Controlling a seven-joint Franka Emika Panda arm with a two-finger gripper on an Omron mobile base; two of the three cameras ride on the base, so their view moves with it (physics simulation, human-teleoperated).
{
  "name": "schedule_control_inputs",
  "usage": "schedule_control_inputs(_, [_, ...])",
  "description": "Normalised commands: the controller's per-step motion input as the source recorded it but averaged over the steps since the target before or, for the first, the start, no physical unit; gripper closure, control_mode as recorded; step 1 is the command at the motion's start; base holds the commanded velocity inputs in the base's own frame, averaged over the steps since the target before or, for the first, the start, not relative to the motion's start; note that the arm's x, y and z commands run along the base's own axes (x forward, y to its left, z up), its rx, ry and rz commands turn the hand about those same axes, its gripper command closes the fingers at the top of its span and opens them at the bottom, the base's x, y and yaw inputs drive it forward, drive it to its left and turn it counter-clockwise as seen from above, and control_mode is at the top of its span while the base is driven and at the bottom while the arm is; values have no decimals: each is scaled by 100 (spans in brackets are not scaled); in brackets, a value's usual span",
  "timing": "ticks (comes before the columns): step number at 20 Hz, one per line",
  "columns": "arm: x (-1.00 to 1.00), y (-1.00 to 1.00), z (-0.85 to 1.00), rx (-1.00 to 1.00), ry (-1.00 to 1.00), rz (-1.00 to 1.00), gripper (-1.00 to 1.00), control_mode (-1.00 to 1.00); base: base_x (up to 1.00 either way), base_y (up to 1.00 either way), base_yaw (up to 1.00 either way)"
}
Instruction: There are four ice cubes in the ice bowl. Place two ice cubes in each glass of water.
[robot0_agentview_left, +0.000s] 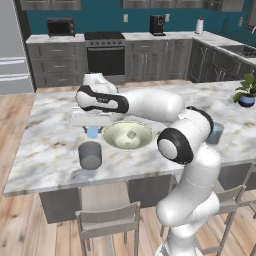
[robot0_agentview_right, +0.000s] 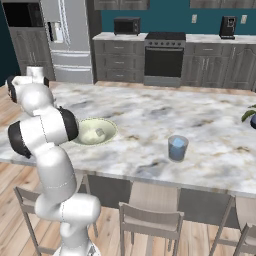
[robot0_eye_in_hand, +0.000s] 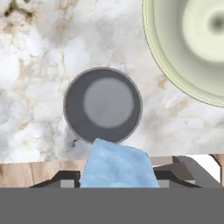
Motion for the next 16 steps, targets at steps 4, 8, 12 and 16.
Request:
schedule_control_inputs(4, [3, 22, -11, -11, 0, 0, 100, -100, 0, 0, 0])
schedule_control_inputs(8, [28, 0, -15, -1, 3, 0, 100, -100, 0, 0, 0])
schedule_control_inputs(12, [43, 0, -43, 0, 0, 0, 100, -100, 0, 0, 0])
schedule_control_inputs(16, [38, 3, -44, 0, 0, 0, 100, -100, 0, 0, 0])
